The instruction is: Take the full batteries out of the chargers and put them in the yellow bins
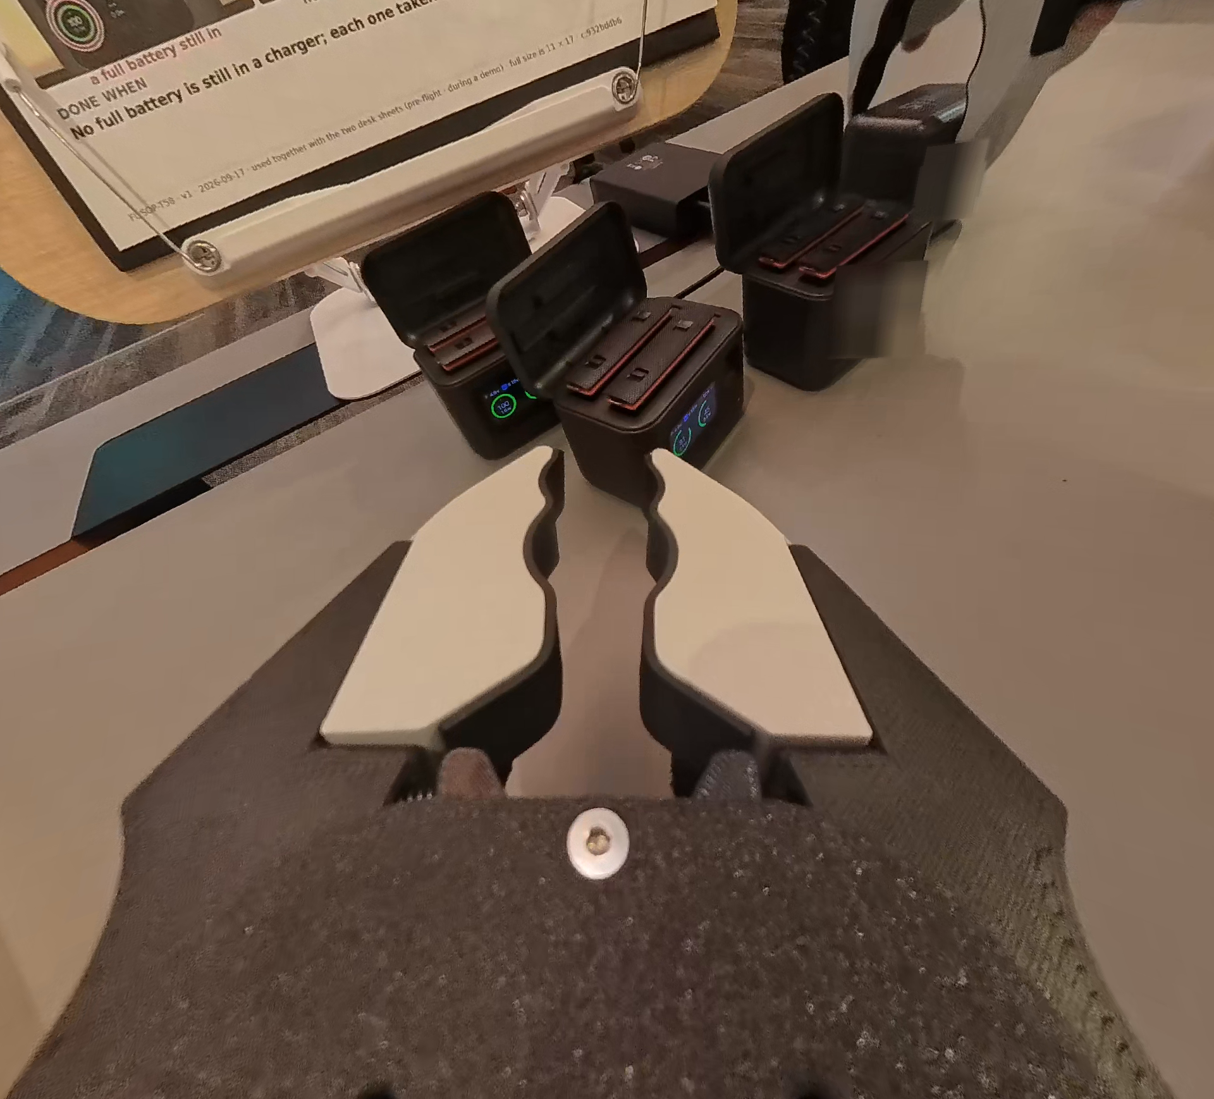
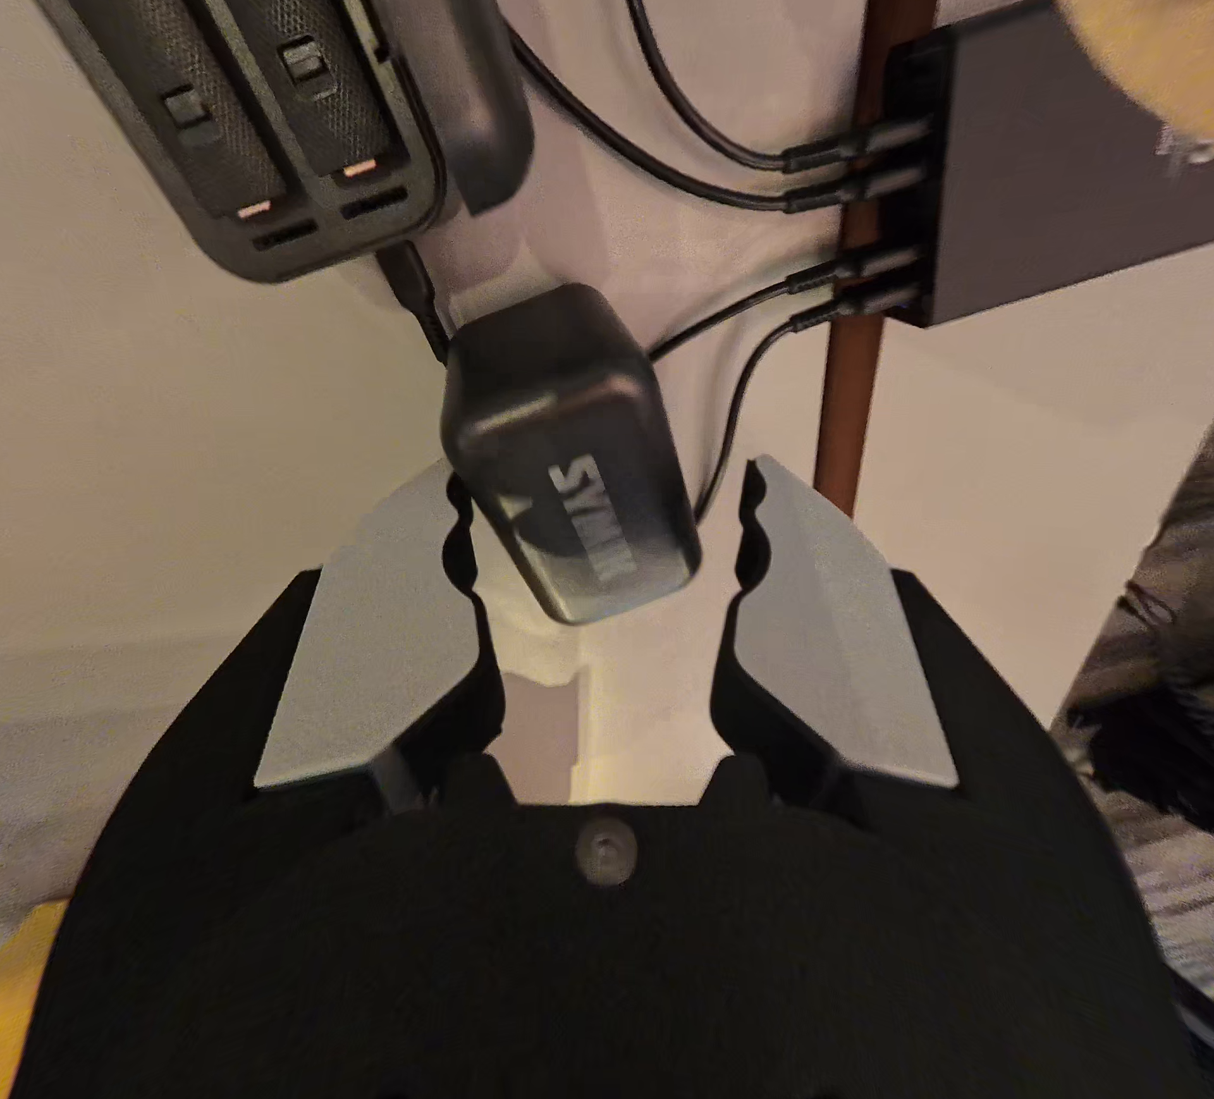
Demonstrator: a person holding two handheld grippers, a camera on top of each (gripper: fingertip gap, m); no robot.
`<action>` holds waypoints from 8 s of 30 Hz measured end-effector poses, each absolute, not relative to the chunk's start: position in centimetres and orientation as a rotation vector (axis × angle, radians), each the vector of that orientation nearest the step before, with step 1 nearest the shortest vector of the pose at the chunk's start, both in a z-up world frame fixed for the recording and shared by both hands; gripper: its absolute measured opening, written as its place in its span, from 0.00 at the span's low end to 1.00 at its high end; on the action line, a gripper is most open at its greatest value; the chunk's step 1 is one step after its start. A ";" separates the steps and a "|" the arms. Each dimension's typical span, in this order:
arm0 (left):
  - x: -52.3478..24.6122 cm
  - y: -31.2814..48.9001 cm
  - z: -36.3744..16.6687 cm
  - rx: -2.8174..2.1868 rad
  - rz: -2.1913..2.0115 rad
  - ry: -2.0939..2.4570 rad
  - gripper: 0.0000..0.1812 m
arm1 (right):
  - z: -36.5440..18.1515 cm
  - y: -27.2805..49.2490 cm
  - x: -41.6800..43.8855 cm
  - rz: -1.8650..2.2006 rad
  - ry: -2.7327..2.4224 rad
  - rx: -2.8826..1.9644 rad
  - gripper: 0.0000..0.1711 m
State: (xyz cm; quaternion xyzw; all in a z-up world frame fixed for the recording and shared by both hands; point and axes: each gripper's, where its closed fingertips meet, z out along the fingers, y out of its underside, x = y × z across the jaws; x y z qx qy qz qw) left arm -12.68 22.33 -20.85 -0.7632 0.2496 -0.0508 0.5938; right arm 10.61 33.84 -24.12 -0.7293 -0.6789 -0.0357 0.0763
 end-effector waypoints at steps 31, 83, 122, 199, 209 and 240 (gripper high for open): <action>-11.7 22.0 -22.4 -1.785 -0.022 0.710 0.12 | -22.3 32.5 9.9 0.681 -1.780 -2.125 0.30; -10.9 21.7 -22.7 -1.764 0.026 0.795 0.11 | -21.5 32.9 7.8 1.293 -1.271 -2.101 0.29; -10.5 20.9 -20.9 -1.790 -0.224 0.594 0.00 | -22.7 28.0 8.5 0.904 -1.801 -2.039 0.33; -8.9 20.2 -21.9 -1.815 -0.250 0.700 0.00 | -23.0 34.4 7.8 0.556 -1.614 -2.041 0.48; -8.8 20.1 -21.5 -1.800 -0.252 0.704 0.00 | -23.7 32.7 9.3 -0.329 -1.903 -1.450 0.41; -7.1 19.4 -22.8 -1.787 -0.190 0.832 0.00 | -22.9 28.5 10.6 0.137 -2.291 -1.625 0.30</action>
